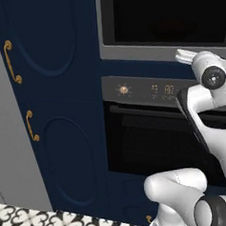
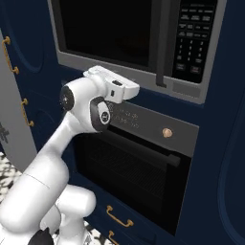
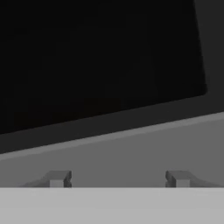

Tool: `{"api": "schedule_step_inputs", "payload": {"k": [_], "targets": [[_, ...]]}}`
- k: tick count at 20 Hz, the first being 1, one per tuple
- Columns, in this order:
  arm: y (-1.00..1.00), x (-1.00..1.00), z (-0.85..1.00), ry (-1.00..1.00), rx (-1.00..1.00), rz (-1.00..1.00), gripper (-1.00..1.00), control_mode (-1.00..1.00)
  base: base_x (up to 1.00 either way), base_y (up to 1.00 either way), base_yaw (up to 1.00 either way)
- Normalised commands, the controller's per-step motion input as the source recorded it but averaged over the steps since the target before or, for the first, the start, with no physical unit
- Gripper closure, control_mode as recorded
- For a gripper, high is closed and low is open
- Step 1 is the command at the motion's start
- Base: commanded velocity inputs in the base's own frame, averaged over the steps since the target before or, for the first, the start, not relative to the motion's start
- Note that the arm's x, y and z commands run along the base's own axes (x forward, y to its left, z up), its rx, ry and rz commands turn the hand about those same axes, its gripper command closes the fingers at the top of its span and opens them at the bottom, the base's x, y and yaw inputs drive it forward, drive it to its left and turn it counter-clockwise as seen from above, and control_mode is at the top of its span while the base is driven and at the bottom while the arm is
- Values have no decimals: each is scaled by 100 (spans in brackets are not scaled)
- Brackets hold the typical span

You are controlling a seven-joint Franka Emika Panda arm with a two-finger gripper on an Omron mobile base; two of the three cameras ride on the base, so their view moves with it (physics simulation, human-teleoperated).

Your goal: Pick the potato from the sink and place it in the bowl. Then pick the bowl and place it in the microwave. Then close the microwave door and press the start button.

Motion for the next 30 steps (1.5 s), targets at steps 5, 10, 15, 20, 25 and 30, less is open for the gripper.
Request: {"api": "schedule_step_inputs", "payload": {"k": [5, 10, 15, 20, 25, 30], "targets": [[8, -100, 62, -2, -4, 6, -100, -100, 0, 0, 0], [8, -100, 49, 0, -1, 11, 100, -100, 0, 0, 0], [0, -98, 15, 0, 0, 4, 100, -100, 0, 0, 0], [-8, -73, 5, 28, 0, 1, 100, -100, 0, 0, 0], [-49, -65, 1, -4, 3, 2, 100, -100, 0, 0, 0], [-58, -2, 2, -3, 3, -1, 100, -100, 0, 0, 0]]}}
